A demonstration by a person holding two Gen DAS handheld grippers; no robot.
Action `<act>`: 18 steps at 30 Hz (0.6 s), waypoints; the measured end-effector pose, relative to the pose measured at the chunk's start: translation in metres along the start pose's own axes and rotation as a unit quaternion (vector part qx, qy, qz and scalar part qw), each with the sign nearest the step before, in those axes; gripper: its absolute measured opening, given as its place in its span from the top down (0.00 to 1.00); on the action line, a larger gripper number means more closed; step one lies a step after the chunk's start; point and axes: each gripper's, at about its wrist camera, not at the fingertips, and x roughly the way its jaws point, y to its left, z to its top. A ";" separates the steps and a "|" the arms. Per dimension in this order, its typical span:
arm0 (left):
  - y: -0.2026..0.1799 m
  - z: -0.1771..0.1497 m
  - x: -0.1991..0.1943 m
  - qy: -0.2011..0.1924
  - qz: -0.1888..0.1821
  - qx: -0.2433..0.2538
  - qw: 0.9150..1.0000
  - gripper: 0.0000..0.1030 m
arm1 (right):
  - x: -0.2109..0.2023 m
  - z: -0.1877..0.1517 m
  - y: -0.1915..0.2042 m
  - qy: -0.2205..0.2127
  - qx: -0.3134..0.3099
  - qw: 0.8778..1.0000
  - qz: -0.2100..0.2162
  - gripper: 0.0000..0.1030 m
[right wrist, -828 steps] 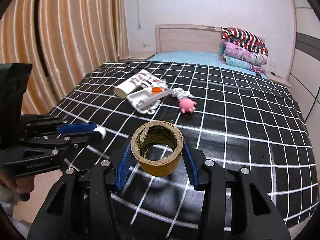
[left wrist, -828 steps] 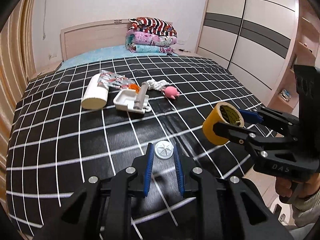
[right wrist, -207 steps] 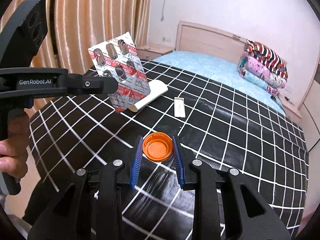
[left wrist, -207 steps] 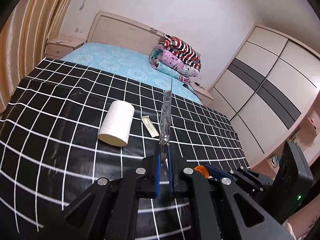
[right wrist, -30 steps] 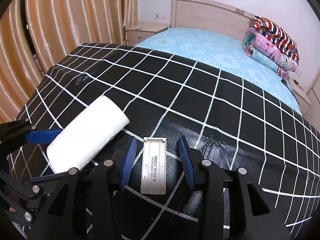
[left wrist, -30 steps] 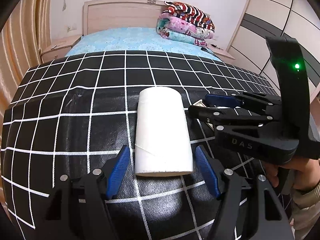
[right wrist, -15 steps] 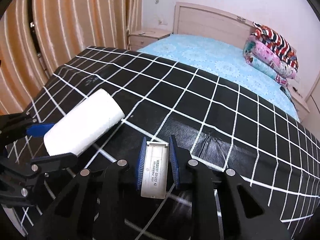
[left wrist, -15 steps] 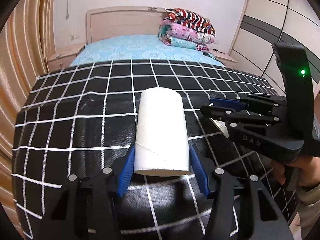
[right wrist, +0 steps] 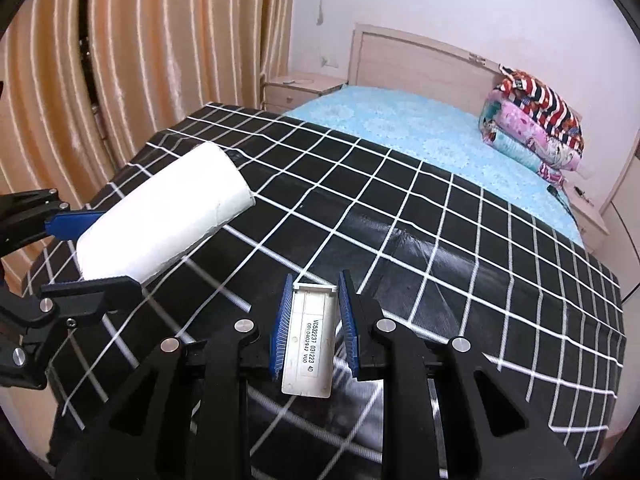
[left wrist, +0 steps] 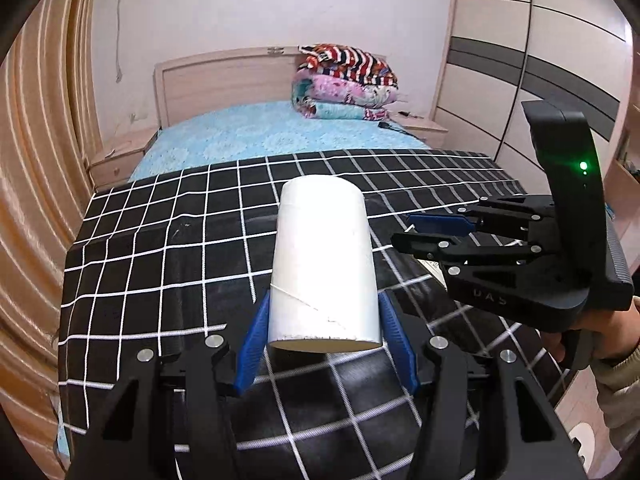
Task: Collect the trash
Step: 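Grasp the white paper roll with the left tool while the right tool grasps the small white box, then carry the paper roll and box with both tools over the trash bin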
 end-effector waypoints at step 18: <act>-0.066 -0.045 -0.072 -0.025 -0.025 0.045 0.998 0.50 | -0.089 -0.064 0.022 -0.039 0.013 0.999 -0.007 0.77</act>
